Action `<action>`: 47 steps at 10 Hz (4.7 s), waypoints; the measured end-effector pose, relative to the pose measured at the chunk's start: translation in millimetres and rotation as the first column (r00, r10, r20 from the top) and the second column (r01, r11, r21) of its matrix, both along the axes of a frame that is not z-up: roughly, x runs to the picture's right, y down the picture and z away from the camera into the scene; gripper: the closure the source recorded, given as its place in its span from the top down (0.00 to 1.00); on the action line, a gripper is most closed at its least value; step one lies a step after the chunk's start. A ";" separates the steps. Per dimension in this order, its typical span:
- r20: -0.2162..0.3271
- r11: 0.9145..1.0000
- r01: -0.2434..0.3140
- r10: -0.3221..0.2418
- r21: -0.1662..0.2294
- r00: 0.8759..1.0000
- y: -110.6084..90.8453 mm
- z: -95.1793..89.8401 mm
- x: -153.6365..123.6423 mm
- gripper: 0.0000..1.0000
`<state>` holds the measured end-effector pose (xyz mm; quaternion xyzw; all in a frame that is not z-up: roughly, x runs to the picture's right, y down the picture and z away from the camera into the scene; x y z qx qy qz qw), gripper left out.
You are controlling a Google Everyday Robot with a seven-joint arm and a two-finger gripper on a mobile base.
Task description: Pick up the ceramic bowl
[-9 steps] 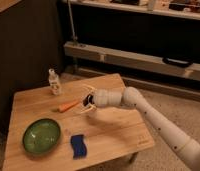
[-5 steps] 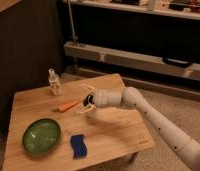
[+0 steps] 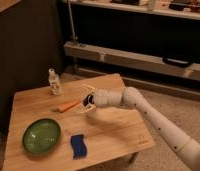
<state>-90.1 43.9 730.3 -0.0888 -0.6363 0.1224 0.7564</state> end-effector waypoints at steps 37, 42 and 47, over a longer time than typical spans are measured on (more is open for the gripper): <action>-0.399 0.242 0.650 -0.621 0.721 0.675 20.7 -143.8 -104.0 0.80; -0.315 0.378 0.619 -0.613 0.688 0.724 69.6 -107.7 -114.6 0.80; -0.397 0.382 0.674 -0.588 0.632 0.705 106.9 -54.3 -125.5 0.80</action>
